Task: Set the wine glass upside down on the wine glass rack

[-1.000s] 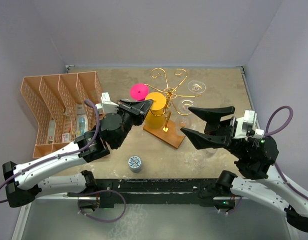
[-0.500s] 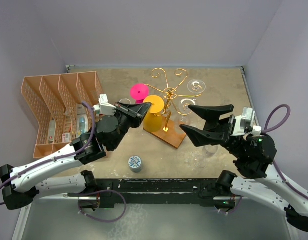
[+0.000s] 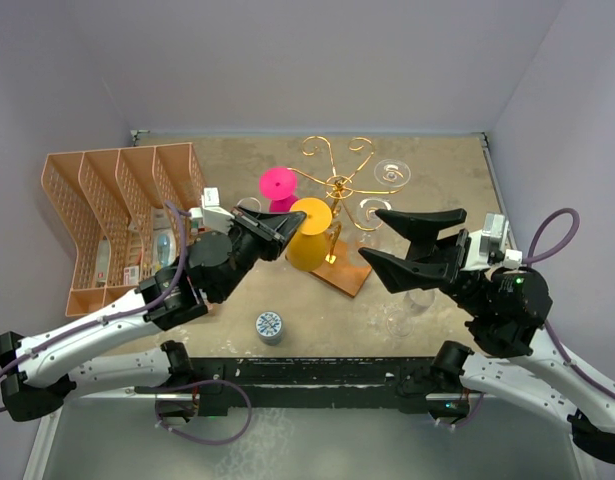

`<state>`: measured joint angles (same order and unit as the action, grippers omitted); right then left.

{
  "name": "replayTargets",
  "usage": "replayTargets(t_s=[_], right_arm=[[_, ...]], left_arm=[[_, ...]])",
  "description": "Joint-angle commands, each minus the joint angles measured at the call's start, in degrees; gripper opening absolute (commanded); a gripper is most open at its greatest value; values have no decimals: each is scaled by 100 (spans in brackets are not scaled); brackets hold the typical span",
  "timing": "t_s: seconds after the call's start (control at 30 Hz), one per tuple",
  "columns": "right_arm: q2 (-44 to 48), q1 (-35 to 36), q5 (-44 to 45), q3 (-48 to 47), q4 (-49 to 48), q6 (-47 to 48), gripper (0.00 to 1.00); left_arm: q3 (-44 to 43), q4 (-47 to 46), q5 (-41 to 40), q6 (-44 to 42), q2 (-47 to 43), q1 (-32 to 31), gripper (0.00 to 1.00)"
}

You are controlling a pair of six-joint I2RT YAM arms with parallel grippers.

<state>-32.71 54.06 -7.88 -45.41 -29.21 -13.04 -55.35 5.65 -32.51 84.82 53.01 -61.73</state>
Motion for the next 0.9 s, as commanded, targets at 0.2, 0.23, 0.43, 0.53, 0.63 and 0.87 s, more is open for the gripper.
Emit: replayTargets(t_s=[0.2,0.23,0.43,0.53,0.63,0.87], right_arm=[[-17,25,219,-16,-196,-91,72],[-24,25,218,-19,-195,-89,72],[-18,25,217,-21,-173,-137,72],[1,25,241,0,-170,-140,72],[6,25,252,-14,-161,-146,72],[33,25,234,-17,-152,-178,72]], left_arm=[[-63,-171,616,-364,-44,13,0],[-66,-173,670,-361,-5,12,0],[-169,-171,768,-562,176,18,6],[-226,38,771,-628,203,12,10],[-210,74,852,-653,155,13,15],[-154,115,1184,-694,53,12,30]])
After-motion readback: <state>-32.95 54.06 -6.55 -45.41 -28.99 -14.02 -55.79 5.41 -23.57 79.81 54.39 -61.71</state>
